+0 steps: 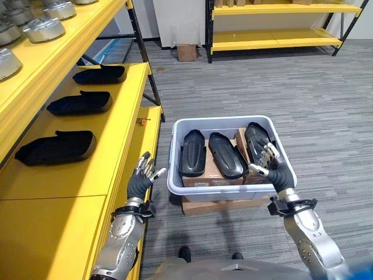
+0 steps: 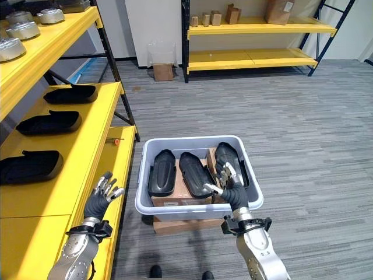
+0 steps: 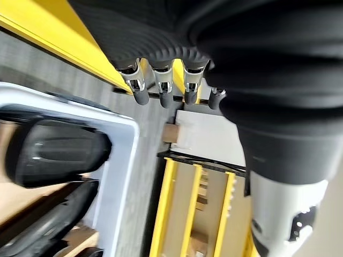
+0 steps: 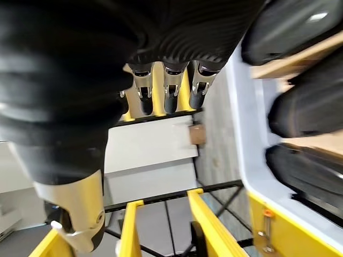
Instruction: Move parts from the plastic box to the shelf.
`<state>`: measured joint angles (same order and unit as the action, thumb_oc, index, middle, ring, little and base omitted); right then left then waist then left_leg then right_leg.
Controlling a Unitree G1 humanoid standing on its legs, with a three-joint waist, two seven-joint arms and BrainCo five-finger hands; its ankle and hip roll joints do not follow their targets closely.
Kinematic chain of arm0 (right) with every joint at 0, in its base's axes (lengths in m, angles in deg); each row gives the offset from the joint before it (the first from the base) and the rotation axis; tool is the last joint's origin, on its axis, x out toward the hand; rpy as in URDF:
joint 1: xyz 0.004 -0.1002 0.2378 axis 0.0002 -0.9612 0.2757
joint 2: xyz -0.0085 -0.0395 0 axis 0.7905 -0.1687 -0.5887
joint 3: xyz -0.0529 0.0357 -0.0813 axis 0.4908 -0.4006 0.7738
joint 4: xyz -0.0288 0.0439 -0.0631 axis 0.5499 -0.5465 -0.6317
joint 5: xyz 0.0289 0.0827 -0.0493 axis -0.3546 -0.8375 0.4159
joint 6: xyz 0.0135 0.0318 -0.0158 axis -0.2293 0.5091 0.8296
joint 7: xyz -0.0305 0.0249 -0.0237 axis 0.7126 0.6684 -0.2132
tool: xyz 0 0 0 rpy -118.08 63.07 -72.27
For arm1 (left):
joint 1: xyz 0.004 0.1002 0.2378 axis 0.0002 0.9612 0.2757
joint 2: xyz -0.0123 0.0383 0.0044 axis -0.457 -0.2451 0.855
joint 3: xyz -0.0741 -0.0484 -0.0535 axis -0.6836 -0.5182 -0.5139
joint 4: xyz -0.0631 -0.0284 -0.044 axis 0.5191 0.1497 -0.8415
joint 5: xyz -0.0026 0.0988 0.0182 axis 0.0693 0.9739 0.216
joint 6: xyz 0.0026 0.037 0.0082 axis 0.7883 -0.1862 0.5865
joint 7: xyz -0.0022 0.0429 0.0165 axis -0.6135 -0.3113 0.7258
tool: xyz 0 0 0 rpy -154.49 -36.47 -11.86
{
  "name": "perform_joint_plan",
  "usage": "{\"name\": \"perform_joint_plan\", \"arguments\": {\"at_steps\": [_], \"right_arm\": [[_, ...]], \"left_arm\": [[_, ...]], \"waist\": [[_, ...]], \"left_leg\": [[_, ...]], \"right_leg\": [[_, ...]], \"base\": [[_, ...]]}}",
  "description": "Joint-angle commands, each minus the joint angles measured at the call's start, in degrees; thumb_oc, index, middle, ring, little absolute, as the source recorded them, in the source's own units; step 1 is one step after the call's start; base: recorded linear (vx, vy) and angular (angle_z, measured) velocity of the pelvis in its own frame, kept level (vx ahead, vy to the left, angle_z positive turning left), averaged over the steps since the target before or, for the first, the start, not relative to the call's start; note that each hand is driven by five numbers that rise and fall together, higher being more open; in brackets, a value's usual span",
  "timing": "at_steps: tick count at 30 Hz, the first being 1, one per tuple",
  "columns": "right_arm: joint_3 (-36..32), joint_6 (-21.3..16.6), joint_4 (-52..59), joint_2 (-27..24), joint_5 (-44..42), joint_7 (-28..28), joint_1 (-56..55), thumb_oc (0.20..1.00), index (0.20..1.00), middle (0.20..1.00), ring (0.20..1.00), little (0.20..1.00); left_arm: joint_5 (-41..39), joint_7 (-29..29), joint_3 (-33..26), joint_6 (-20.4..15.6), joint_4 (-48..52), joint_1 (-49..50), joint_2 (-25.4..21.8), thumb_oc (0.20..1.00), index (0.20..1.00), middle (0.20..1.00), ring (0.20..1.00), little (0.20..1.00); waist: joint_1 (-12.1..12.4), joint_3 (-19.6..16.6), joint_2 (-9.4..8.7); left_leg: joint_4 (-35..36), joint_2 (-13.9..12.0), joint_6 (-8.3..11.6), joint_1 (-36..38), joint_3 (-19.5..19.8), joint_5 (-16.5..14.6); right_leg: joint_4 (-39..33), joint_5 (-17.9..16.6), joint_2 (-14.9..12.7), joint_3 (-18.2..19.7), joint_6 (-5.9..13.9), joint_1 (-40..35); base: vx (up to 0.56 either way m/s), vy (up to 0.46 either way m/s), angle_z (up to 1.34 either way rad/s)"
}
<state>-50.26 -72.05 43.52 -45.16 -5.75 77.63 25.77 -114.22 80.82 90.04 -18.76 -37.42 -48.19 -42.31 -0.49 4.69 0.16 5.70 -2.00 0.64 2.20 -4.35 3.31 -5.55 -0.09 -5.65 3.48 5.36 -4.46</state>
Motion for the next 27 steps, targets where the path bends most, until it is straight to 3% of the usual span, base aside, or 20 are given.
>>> {"name": "perform_joint_plan", "arguments": {"at_steps": [1,7,16,19,27], "right_arm": [[-2.32,-4.68,3.32,-1.35,1.48,1.04,5.33,1.000,1.000,1.000,1.000,1.000],[-0.53,-4.47,-3.41,-2.59,7.48,-4.24,17.83,1.000,1.000,1.000,1.000,1.000],[3.05,-4.84,-21.15,-1.11,10.37,-15.75,41.65,1.000,1.000,1.000,1.000,1.000],[2.54,-5.31,-30.19,-2.18,11.79,-20.58,50.29,1.000,1.000,1.000,1.000,1.000],[3.32,-4.31,-36.53,-7.72,18.37,-24.36,58.12,1.000,1.000,1.000,1.000,1.000]], "left_arm": [[-0.42,-0.57,-2.51,-5.08,2.38,-4.73,-2.13,1.000,1.000,1.000,1.000,1.000],[-2.13,-2.45,0.15,-6.80,1.12,-13.35,-2.29,1.000,1.000,1.000,1.000,1.000],[-1.94,-6.49,9.22,-9.16,-0.51,-26.71,-0.20,1.000,1.000,1.000,1.000,1.000],[-1.57,-7.15,10.94,-9.16,-1.80,-28.03,-0.02,1.000,1.000,1.000,1.000,1.000],[-0.92,-7.55,12.16,-8.96,-3.48,-29.30,-0.07,1.000,1.000,1.000,1.000,1.000]], "waist": [[0.50,0.89,-0.25],[0.48,4.01,0.54],[1.93,12.45,2.53],[3.28,13.67,3.29],[3.91,15.21,4.52]], "left_leg": [[-0.70,-1.78,1.43,-1.47,1.54,-0.92],[-0.70,-1.91,1.72,-4.66,1.14,-0.16],[-3.47,-1.41,1.95,-16.04,1.68,2.36],[-4.80,-1.10,1.98,-20.15,1.36,2.71],[-4.23,-0.96,2.21,-22.85,0.70,3.49]], "right_leg": [[0.87,-2.57,1.01,-0.84,1.44,1.27],[1.24,-3.25,0.91,-0.95,1.47,4.97],[7.44,-4.44,0.91,-0.77,1.11,18.58],[9.16,-4.76,1.13,-0.26,1.07,23.02],[10.20,-5.05,1.64,0.22,1.07,27.04]], "base": [[-0.01,-0.012,-0.05],[-0.09,-0.011,-0.07],[-0.17,-0.012,0.01],[-0.09,0.003,-0.08],[-0.01,0.002,-0.07]]}}
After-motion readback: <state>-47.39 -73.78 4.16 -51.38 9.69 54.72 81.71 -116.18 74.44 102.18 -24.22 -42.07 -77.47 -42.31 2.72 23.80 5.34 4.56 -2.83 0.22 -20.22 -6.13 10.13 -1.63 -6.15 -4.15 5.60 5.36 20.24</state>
